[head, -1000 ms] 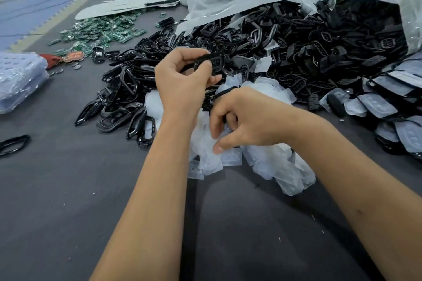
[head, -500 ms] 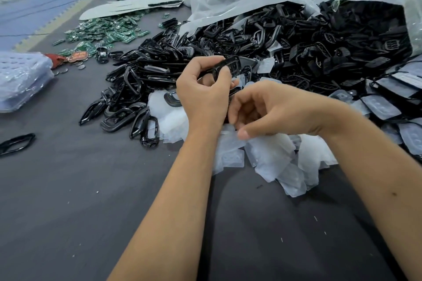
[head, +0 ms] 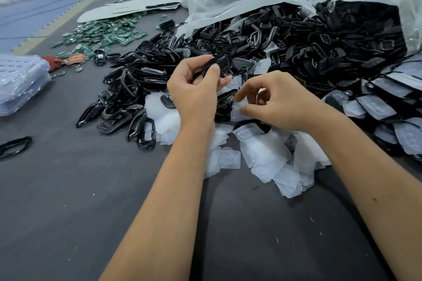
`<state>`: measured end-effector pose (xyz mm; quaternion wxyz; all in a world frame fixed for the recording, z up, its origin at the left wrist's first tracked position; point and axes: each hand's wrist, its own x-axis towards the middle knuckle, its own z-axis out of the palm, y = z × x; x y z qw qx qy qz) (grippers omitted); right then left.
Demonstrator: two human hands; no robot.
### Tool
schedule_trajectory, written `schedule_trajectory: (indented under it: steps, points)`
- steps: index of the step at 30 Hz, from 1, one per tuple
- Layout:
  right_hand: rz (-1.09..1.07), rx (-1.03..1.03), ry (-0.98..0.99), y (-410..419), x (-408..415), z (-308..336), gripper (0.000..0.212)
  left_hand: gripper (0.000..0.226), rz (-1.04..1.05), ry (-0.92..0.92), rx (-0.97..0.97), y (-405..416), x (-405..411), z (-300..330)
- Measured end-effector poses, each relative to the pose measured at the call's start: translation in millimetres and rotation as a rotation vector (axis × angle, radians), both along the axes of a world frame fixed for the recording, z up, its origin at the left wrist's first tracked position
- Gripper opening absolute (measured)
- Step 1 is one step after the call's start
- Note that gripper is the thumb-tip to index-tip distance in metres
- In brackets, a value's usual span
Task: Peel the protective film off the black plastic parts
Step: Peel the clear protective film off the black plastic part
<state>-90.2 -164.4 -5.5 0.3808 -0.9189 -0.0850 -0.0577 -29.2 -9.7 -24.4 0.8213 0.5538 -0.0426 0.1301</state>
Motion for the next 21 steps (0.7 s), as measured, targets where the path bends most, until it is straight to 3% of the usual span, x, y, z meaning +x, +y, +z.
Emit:
schedule_trajectory:
  steps: [3,6,14,21]
  points:
    - [0.006,-0.145,-0.031,6.7,1.5,-3.0,0.017,0.011,0.0,0.013,-0.017,0.4,-0.4,1.8]
    - [0.009,-0.111,-0.059,5.8,1.6,-3.4,0.018,0.011,-0.014,0.017,-0.016,1.1,-0.9,3.1]
    - [-0.067,0.646,-0.04,-7.7,0.7,-6.9,0.002,0.012,-0.073,0.027,0.06,3.3,-3.5,5.7]
    - [-0.132,0.898,-0.086,-8.5,-0.1,-4.1,0.017,0.013,-0.092,0.039,0.093,3.1,-6.1,7.7]
